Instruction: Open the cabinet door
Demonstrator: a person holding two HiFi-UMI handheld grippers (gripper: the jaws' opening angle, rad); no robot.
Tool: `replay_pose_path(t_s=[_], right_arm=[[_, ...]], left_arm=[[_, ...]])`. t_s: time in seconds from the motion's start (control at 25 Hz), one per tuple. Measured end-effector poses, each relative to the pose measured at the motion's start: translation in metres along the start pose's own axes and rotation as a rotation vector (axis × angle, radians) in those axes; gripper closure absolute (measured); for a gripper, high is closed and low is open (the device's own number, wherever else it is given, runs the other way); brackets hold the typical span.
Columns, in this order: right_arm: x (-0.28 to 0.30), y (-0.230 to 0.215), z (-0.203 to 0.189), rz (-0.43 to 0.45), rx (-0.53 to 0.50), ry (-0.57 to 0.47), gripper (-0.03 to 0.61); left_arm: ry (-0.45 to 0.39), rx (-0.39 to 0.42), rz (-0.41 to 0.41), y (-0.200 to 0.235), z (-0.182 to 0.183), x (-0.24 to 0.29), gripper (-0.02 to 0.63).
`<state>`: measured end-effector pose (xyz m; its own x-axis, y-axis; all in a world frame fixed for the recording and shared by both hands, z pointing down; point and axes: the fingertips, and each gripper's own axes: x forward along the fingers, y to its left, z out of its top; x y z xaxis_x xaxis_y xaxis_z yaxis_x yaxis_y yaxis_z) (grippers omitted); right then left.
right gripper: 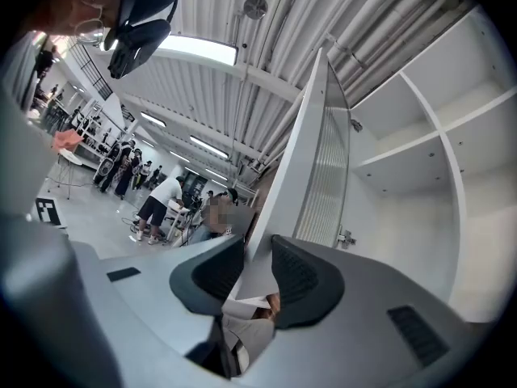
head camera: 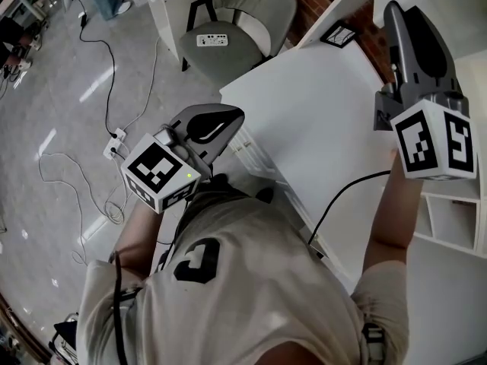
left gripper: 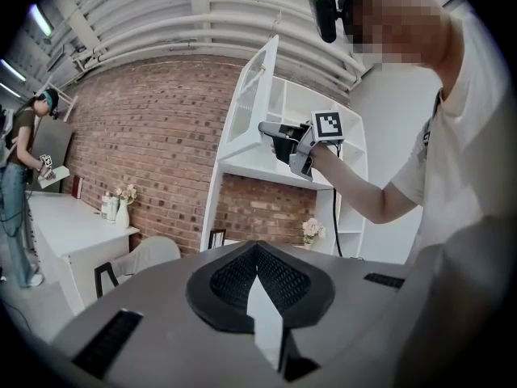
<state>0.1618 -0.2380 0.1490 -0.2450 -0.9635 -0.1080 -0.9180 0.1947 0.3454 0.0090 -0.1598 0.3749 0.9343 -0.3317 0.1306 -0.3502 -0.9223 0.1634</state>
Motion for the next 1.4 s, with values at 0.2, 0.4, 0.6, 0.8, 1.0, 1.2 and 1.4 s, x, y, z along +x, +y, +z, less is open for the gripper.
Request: replay_pose_path(t_s=[0.2, 0.4, 0.6, 0.8, 1.0, 1.2, 1.4], right_arm=[[0.015, 0.015, 0.000, 0.013, -0.026, -0.022, 0.456], [0.035, 0.031, 0.000, 0.035, -0.032, -0.031, 0.456], [0.047, 0.047, 0.004, 0.023, -0.031, -0.028, 0.456], [0.066, 0.055, 0.008, 0.026, -0.045, -0.017, 0.456], [0.080, 0.055, 0.012, 0.001, -0.056, -0.022, 0.455], [0.104, 0.063, 0.009, 0.016, -0.059, 0.018, 0.454], [0.121, 0.067, 0.011, 0.009, -0.049, 0.014, 0.454]], left_arm=[[0.004, -0.042, 0.007, 0.004, -0.011, -0.001, 0.597], [0.011, -0.045, -0.006, 0.006, -0.015, -0.005, 0.597], [0.021, -0.071, 0.013, 0.014, -0.024, -0.019, 0.597], [0.005, -0.071, 0.011, 0.020, -0.018, -0.022, 0.597], [-0.014, -0.049, 0.003, 0.030, -0.012, -0.024, 0.597], [-0.025, -0.082, 0.037, 0.040, -0.014, -0.036, 0.597], [-0.040, -0.088, 0.073, 0.050, -0.012, -0.048, 0.597]])
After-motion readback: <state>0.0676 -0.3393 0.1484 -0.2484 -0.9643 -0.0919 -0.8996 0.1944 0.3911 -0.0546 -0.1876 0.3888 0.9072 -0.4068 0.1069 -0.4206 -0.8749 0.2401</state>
